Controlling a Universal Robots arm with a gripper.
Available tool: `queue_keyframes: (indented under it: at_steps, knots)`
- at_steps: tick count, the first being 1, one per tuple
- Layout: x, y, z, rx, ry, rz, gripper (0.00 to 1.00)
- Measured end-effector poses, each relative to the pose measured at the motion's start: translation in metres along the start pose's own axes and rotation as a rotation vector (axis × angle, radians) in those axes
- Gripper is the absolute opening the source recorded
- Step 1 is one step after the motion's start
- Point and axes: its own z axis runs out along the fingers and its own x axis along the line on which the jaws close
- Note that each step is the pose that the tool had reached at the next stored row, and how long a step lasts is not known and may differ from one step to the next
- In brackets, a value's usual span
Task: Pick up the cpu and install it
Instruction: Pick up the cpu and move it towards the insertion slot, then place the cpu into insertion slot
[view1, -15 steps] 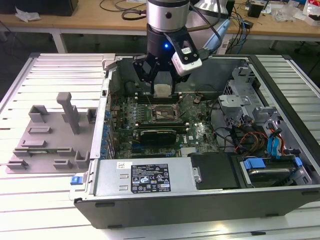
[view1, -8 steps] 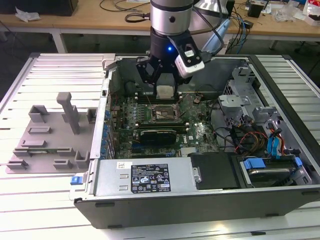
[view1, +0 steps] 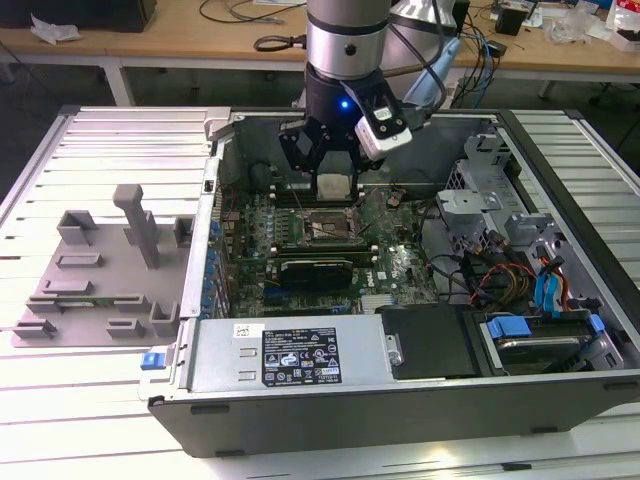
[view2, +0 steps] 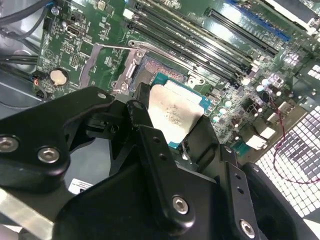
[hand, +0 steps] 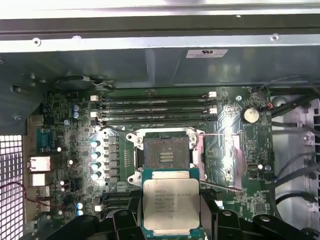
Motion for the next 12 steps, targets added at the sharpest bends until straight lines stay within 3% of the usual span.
queue_keyframes:
  at_steps: [4,12]
  knots:
    - [-0.0002,0.0032,0.0063,0.0,0.0002,-0.004,0.55]
    - [-0.0006,0.0032,0.0064,-0.0001,0.0002,-0.004,0.55]
